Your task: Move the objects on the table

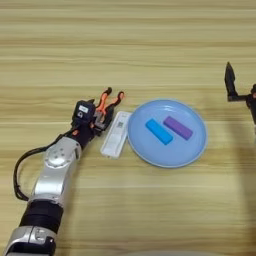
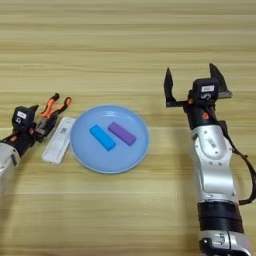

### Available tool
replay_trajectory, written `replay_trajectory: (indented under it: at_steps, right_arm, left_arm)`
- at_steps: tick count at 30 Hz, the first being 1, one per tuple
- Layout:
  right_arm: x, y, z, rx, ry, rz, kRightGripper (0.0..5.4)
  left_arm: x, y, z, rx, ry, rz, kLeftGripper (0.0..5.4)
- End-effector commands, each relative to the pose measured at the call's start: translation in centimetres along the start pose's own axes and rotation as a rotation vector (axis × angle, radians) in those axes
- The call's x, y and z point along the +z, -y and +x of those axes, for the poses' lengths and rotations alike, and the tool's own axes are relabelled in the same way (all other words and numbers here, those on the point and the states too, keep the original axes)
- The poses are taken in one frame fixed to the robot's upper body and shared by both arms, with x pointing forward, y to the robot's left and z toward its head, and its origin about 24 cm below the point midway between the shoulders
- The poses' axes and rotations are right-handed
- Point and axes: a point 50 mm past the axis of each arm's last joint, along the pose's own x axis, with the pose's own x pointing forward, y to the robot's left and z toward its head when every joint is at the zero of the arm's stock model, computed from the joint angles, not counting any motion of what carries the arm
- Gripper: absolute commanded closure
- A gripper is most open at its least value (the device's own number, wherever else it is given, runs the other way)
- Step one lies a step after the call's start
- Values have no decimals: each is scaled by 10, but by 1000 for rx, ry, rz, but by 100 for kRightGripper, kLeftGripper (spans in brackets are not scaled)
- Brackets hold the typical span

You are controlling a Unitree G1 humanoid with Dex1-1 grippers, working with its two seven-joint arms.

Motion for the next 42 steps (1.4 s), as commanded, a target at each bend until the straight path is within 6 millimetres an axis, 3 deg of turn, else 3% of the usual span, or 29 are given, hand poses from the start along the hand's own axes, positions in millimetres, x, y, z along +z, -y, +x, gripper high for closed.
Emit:
replay_trajectory:
  at_steps: [1,10,15,32,42]
  right_arm:
    - [6,-4,4,8,27,16,0]
    - [6,-5,4,15,27,18,0]
    - [6,-5,5,15,28,18,0]
    - [9,-15,6,26,35,31,0]
    - [10,-18,7,28,35,38,0]
  left_arm:
    - [9,0,0,-36,36,55,149]
    - [24,2,-3,-103,82,96,52]
    - [22,4,-12,-103,65,89,5]
    - [21,3,-51,-91,-13,55,2]
    - [10,17,-78,-204,-132,37,2]
